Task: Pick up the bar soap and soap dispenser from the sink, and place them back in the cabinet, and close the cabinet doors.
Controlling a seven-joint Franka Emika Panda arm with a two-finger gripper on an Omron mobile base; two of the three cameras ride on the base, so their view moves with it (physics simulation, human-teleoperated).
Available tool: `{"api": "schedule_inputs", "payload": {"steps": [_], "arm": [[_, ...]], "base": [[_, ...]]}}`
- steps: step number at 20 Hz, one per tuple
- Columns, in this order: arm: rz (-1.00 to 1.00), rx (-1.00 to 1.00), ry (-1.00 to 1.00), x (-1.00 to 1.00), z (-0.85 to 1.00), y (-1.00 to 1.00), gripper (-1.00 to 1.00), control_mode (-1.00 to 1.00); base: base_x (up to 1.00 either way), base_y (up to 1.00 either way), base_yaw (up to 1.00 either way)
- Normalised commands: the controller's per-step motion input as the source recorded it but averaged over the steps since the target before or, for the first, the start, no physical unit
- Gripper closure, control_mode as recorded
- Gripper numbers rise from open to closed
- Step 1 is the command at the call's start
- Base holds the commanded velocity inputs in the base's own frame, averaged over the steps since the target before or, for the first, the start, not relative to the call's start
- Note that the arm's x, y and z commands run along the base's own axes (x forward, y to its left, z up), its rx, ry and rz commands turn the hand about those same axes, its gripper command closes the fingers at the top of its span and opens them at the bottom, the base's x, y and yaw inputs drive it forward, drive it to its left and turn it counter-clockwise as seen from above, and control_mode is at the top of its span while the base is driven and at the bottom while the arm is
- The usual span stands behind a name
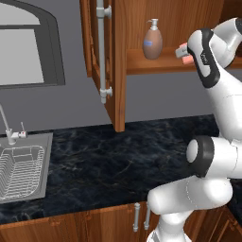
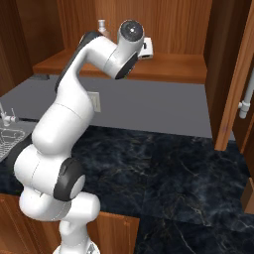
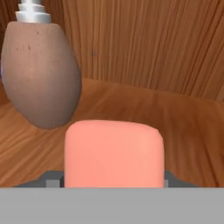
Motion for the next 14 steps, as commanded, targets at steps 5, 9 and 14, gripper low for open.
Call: {"api": "schedule_inputs", "payload": {"steps": [5,9,14], "arm": [[0.04,0.00,0.00,0.42,-0.09,-0.06,1.00,-1.00],[0.04,0.00,0.00,0.42,-0.09,-0.06,1.00,-1.00],[0.02,0.00,0.00,0.35,-0.18,-0.05,1.00,-1.00]], "base": [[0.00,0.00,0.00],[0.00,0.00,0.00],[0.00,0.00,0.00]]}}
